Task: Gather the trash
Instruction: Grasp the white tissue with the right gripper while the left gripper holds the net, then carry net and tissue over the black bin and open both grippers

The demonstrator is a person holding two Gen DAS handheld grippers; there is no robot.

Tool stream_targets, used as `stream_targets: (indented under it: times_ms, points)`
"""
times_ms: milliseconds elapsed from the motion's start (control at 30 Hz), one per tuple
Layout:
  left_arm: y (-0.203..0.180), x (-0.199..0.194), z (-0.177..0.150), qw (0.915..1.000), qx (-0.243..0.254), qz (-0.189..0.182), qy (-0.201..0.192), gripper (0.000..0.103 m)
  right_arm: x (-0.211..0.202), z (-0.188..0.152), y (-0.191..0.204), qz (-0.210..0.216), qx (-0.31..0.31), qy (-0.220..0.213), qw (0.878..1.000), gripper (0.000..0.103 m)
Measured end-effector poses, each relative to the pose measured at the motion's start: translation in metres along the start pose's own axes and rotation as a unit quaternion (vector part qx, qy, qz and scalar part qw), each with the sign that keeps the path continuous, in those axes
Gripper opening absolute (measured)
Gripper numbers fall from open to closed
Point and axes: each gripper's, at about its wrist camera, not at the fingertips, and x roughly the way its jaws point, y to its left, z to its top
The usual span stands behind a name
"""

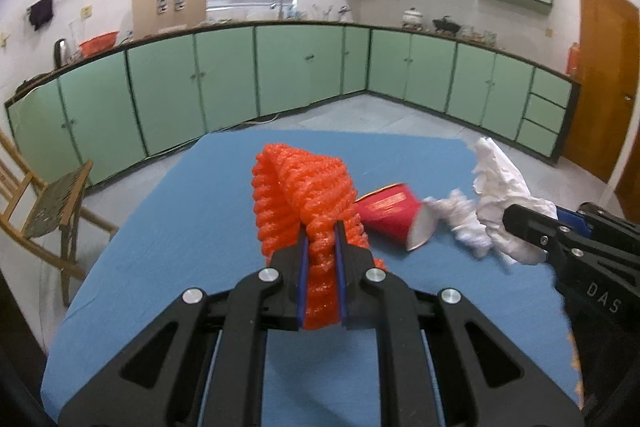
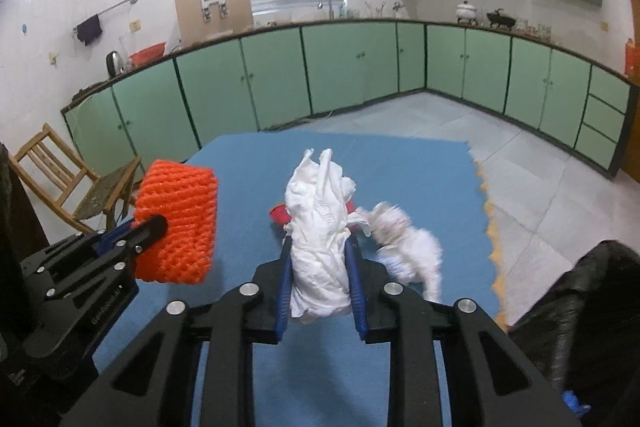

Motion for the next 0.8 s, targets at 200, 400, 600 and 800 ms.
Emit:
stream_targets:
  times_ms: [200,400,600,800]
  points:
    - [-0.044,-0.012,0.009,0.9986,0.015,-0.049,-0.014,0.010,-0.036,0.003,-0.026,-0.023,0.011,-0.027,0.999,0.025]
    - [-0.095,-0.020,0.010,0.9944,0.035,-0.098,-0.020,0.010,-0.071,-0.001,-0.062,-0.061,0.027,-0.045,0.997,0.025]
    - [-0.146,-0.026,0.009,0.9875,0.054,-0.146,-0.022,0.010,-0.097,-0.007,-0.097,-0.101,0.047,-0.055,0.992,0.025]
    - [-0.195,-0.029,0.001,0.9794,0.069,-0.189,-0.020,0.010,-0.124,-0.022,-0.139,-0.140,0.072,-0.061,0.986,0.025]
